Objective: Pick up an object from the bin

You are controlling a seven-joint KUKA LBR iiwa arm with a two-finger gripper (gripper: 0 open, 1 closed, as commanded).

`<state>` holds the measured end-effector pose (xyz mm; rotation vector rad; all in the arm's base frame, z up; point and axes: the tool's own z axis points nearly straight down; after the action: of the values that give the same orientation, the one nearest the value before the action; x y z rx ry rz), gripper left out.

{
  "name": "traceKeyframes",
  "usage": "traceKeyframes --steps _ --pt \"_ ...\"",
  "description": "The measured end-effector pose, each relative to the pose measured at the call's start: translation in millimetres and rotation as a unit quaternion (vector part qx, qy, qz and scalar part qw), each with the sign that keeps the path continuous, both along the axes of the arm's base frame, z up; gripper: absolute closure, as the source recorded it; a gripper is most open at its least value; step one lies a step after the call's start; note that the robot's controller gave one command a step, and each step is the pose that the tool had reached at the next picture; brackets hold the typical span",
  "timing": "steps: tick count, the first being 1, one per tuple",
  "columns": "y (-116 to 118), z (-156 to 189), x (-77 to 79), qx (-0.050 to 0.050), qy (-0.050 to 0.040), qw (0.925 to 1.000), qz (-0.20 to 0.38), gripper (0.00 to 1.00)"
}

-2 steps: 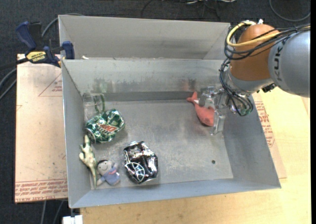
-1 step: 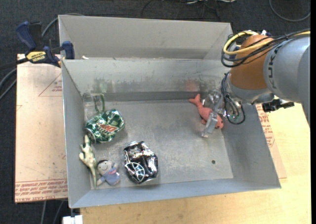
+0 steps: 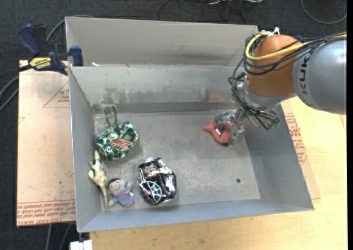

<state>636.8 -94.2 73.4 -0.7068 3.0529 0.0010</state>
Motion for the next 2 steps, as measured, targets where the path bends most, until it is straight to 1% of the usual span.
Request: traceKeyframes --steps 1,2 --pt "3.7 0.0 1.6 0.0 0.0009 0.9982 0.061 1.0" --pt "6.2 5.1 0.3 0.0 0.0033 0.9916 0.129 1.0"
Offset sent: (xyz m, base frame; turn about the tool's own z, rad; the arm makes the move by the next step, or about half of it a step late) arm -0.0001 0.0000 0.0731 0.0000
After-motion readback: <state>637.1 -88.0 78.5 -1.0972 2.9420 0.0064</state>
